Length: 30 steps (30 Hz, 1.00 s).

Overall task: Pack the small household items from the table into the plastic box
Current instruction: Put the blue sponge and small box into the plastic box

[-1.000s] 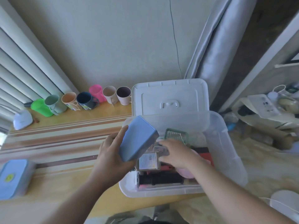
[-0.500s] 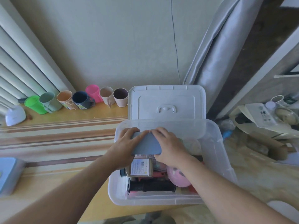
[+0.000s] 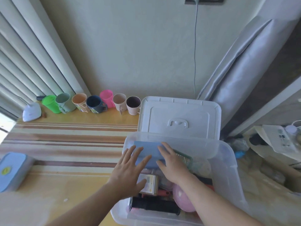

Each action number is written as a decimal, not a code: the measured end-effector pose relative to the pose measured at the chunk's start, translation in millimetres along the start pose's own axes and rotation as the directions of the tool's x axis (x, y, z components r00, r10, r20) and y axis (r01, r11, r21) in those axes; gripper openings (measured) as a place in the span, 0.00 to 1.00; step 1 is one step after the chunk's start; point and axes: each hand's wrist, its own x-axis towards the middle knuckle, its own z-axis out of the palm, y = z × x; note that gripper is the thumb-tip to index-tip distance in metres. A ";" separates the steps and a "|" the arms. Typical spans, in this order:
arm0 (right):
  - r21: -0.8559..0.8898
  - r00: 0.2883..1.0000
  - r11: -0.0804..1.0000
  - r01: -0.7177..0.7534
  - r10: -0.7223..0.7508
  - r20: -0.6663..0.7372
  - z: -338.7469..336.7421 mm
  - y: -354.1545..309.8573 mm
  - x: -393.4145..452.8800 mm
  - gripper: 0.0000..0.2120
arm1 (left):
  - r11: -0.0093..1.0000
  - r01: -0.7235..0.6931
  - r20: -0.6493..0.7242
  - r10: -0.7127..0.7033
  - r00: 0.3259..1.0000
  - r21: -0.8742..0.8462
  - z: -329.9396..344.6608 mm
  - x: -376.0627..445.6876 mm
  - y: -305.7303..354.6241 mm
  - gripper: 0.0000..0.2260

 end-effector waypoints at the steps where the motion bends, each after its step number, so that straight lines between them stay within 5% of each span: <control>1: -0.008 1.000 1.000 -0.010 0.010 0.025 -1.9 3.1 2.1 0.28 | 1.000 -0.013 0.004 0.013 1.000 -0.001 -1.6 5.3 0.3 0.38; 6: 0.054 0.995 0.996 -0.066 0.062 0.077 -9.1 6.8 14.2 0.29 | 0.998 -0.067 0.082 0.068 0.994 -0.008 0.4 29.6 6.9 0.36; 11: -0.068 0.997 0.996 -0.059 0.062 0.035 -6.7 -0.3 5.0 0.28 | 0.998 -0.029 0.153 0.021 0.988 0.047 5.9 38.2 11.1 0.42; 18: -0.152 0.997 0.988 0.032 -0.021 0.069 14.6 -4.1 -20.0 0.35 | 0.997 -0.027 0.164 0.014 0.986 0.077 -3.5 13.9 16.0 0.38; 23: -0.153 0.991 0.985 0.084 -0.098 -0.089 -1.6 -38.7 -10.6 0.31 | 0.986 -0.018 -0.137 -0.004 0.991 -0.163 -23.5 6.3 -20.2 0.32; 26: -0.129 0.954 0.971 0.201 -0.224 -0.199 0.7 -75.7 -0.6 0.26 | 0.933 0.099 -0.247 -0.193 0.950 -0.346 -28.8 -14.1 -68.0 0.29; 30: -0.070 0.901 0.940 0.334 -0.340 -0.270 30.8 -148.7 21.8 0.24 | 0.826 0.371 -0.197 -0.484 0.852 -0.425 -21.9 -69.8 -158.0 0.30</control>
